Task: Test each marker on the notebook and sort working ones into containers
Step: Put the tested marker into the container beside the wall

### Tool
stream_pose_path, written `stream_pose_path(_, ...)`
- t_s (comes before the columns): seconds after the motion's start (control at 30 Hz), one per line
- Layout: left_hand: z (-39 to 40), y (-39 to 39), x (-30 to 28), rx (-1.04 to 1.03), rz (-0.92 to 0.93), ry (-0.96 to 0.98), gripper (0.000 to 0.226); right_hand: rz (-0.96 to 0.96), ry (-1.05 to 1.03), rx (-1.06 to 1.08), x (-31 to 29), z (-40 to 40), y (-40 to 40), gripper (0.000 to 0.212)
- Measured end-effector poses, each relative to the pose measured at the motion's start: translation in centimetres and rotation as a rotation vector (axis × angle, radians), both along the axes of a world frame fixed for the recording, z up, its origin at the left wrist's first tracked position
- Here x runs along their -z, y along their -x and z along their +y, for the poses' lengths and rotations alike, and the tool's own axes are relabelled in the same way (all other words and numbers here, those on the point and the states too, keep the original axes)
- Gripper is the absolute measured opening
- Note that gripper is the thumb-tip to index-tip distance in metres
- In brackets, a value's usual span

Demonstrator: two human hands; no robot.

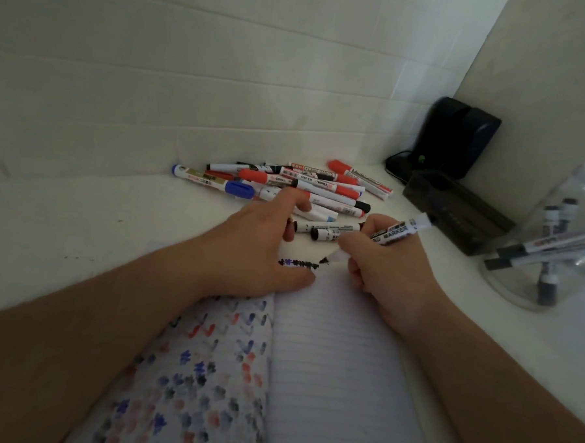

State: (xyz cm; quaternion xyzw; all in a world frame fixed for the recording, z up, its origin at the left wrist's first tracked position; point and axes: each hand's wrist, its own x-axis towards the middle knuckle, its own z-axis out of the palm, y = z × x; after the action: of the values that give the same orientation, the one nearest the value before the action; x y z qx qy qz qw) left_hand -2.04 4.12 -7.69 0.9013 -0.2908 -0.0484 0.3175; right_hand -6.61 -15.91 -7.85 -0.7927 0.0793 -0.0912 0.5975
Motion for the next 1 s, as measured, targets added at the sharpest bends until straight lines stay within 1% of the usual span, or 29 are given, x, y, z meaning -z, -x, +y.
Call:
stream_pose_path(0.07, -0.1, -0.1, 0.0, 0.040, 0.004, 0.120, 0.054, -0.044, -0.185, -0.070, -0.3, -0.4, 0.2, 0.028)
stream_pose_path(0.1, -0.1, -0.2, -0.1, 0.039, -0.012, 0.164, 0.047, -0.061, -0.274, -0.124, -0.6, -0.6, 0.4, 0.023)
stream_pose_path(0.17, 0.0, -0.4, -0.3, 0.031, -0.039, 0.200, 0.038, -0.061, -0.397, -0.201, -1.0, -1.1, 0.7, 0.012)
stream_pose_path(0.23, 0.1, -0.4, -0.4, 0.039, -0.016, 0.188, 0.033, -0.028, -0.475, -0.240, -1.2, -1.7, 0.6, 0.004)
stream_pose_path(0.27, 0.2, -0.4, -0.5, 0.045, -0.003, 0.172, 0.034, -0.012, -0.528, -0.266, -1.2, -1.9, 0.6, 0.009)
stream_pose_path(0.33, 0.2, -0.4, -0.3, 0.063, -0.006, 0.146, 0.035, -0.001, -0.613, -0.315, -1.2, -2.1, 0.5, 0.030)
stream_pose_path(0.4, 0.2, -0.4, -0.2, 0.085, -0.017, 0.128, 0.032, -0.005, -0.634, -0.337, -1.2, -2.0, 0.6, 0.041)
stream_pose_path(0.47, 0.1, -0.4, -0.1, 0.095, -0.036, 0.121, 0.031, -0.007, -0.616, -0.354, -1.1, -1.9, 0.6, 0.044)
stream_pose_path(0.63, -0.1, -0.3, -0.1, 0.072, -0.080, 0.093, 0.035, 0.017, -0.534, -0.349, -0.8, -1.7, 0.4, 0.039)
stream_pose_path(0.7, 0.0, -0.4, -0.1, 0.058, -0.089, 0.078, 0.035, 0.022, -0.537, -0.321, -0.7, -1.7, 0.3, 0.041)
stream_pose_path(0.87, 0.2, -0.5, -0.4, 0.034, -0.100, 0.049, 0.027, 0.037, -0.581, -0.237, -1.1, -1.4, 0.4, 0.038)
stream_pose_path(0.93, 0.1, -0.3, -0.4, 0.043, -0.103, 0.024, 0.024, 0.043, -0.562, -0.208, -1.1, -1.2, 0.3, 0.036)
stream_pose_path(1.0, 0.0, -0.2, -0.5, 0.030, -0.126, 0.037, 0.020, 0.058, -0.537, -0.181, -1.1, -1.1, 0.3, 0.031)
